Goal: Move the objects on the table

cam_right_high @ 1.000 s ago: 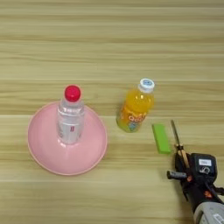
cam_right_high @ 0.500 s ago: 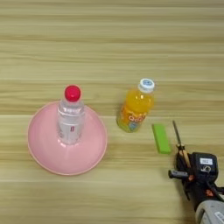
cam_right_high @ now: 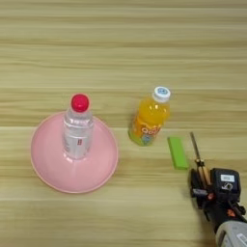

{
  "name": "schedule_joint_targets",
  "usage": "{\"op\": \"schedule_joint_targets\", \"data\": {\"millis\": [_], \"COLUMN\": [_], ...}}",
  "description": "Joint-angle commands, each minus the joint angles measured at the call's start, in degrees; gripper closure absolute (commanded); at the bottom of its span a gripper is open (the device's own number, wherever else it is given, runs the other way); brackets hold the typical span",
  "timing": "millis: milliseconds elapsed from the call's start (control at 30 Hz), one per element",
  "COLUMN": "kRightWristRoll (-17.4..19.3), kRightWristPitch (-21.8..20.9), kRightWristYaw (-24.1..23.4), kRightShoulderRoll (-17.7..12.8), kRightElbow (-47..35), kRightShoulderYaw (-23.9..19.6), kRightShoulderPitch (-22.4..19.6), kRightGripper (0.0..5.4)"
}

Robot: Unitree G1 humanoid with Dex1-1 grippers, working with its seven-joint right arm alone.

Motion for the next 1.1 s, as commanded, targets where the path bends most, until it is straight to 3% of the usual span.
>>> {"op": "schedule_joint_targets", "data": {"millis": [33, 900, 1100], "kRightWristRoll": [0.0, 0.1, -0.3], "kRightWristPitch": [-0.9, -0.8, -1.7], "kRightWristYaw": [-0.5, -1.1, -1.7], "kRightShoulderRoll": [-1.7, -1.4, -1.2], "kRightElbow": [-2.6, -5.4, -6.7], "kRightShoulderYaw": [-0.4, -0.8, -1.1], "kRightShoulderPitch": [-0.6, -0.2, -0.1], "kRightGripper": [2.72, 0.04, 0.04]}}
